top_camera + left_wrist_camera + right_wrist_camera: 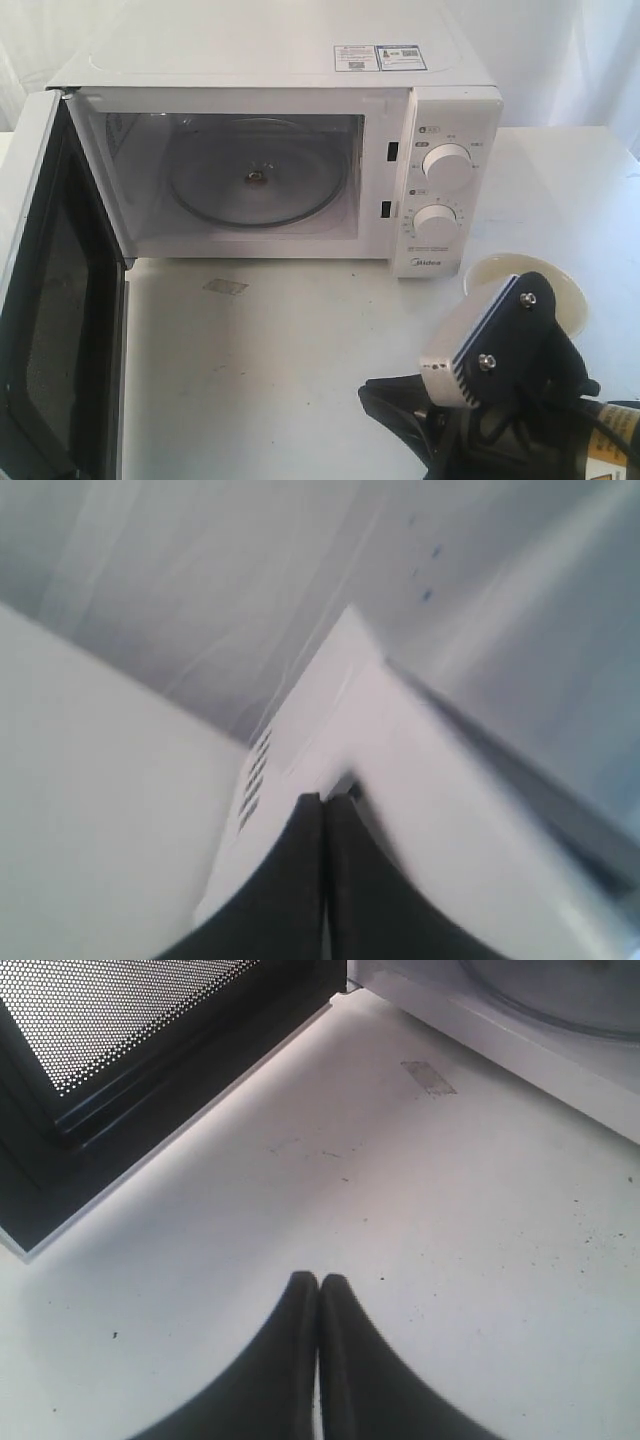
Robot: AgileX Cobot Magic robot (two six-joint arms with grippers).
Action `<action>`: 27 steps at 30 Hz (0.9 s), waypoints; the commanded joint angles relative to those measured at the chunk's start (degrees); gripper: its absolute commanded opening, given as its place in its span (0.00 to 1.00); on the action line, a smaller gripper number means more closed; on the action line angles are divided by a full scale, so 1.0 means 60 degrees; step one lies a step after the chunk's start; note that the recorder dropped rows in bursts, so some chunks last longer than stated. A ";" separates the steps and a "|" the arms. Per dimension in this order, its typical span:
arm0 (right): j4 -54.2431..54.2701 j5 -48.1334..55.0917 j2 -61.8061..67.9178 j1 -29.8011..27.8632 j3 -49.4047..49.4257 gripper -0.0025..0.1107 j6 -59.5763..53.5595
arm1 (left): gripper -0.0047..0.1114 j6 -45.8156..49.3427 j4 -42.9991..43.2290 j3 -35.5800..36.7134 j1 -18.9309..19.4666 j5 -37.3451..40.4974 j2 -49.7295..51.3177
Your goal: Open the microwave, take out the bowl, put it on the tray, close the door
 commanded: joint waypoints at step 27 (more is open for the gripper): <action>0.0047 0.0397 -0.0073 0.0048 0.0106 0.02 0.0052 | 0.04 0.3860 -0.0016 -0.6309 -0.0041 0.7343 0.5479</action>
